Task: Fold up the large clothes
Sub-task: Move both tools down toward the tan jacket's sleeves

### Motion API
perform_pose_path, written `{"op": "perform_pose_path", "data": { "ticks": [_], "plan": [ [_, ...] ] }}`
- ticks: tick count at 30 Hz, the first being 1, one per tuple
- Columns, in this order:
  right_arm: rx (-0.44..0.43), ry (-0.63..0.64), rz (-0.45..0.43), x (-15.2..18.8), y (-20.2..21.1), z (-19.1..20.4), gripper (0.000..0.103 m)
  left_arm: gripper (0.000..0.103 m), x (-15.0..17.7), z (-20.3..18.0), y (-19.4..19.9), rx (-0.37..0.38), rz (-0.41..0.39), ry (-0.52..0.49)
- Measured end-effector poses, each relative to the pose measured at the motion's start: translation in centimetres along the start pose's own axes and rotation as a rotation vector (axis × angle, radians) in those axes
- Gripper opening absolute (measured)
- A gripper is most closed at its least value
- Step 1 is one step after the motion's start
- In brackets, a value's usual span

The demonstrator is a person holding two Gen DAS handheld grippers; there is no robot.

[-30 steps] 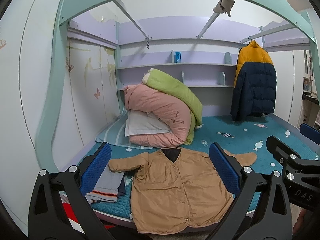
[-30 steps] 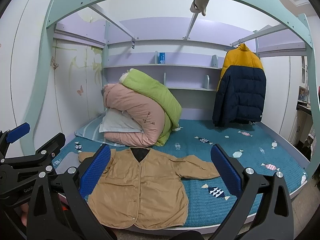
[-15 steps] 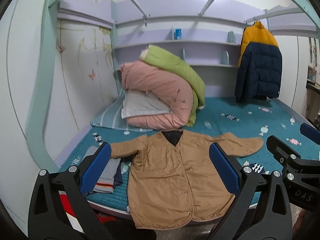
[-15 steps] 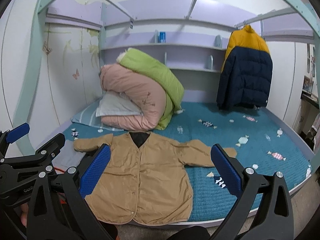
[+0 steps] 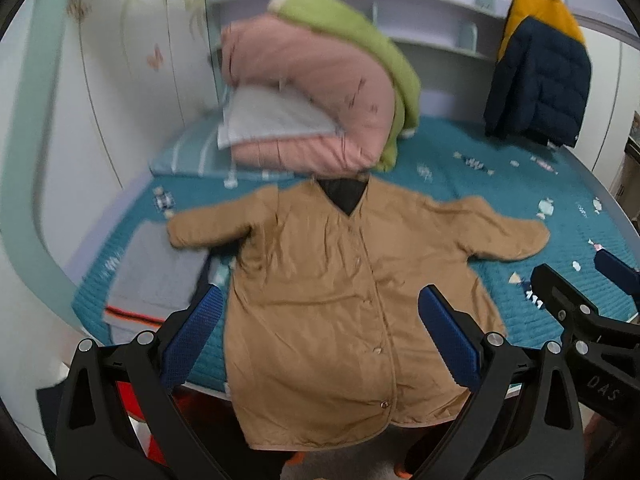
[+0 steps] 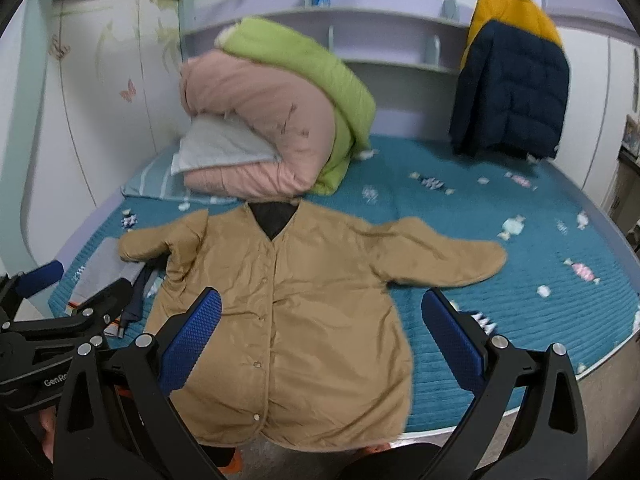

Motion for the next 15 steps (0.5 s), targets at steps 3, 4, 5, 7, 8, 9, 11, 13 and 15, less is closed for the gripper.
{"op": "perform_pose_path", "data": {
  "ticks": [3,4,5,7,8,9,11,13,15],
  "plan": [
    [-0.004,0.013,0.037,0.2,-3.6,1.0,0.097,0.098,0.9,2.2,-4.6,0.033,0.087,0.049],
    [-0.005,0.017,0.048,0.2,-4.5,1.2,0.097,0.098,1.3,3.1,-6.0,0.035,0.111,0.067],
    [-0.01,0.017,0.064,0.3,-6.0,1.4,0.097,0.098,1.6,4.7,-7.9,0.034,0.137,0.095],
    [-0.014,0.014,0.093,0.5,-8.5,1.7,0.097,0.098,2.2,7.5,-11.1,0.032,0.186,0.158],
    [-0.017,0.013,0.104,0.5,-9.7,1.9,0.097,0.098,2.5,9.3,-12.7,0.036,0.2,0.202],
    [-0.015,0.013,0.124,0.6,-11.2,2.0,0.097,0.098,2.7,11.0,-14.0,0.029,0.216,0.239],
    [-0.021,0.016,0.144,0.8,-13.3,2.4,0.097,0.098,2.9,14.8,-16.4,-0.006,0.223,0.313],
    [-0.015,0.027,0.158,1.0,-15.2,3.0,0.097,0.098,3.0,17.7,-18.4,-0.023,0.242,0.379],
    [-0.018,0.043,0.167,1.2,-17.2,3.8,0.097,0.098,2.8,20.4,-20.5,0.0,0.23,0.456]
  ]
}}
Point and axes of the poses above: each gripper's, at about its wrist camera, not at the fingertips, and y roughly against the way its jaws point, z to its left, x to its underside, the point moved 7 cm from there along -y, roughly the way its jaws point, and after that the axes turned 10 degrees about -y, right-handed, at the moved point
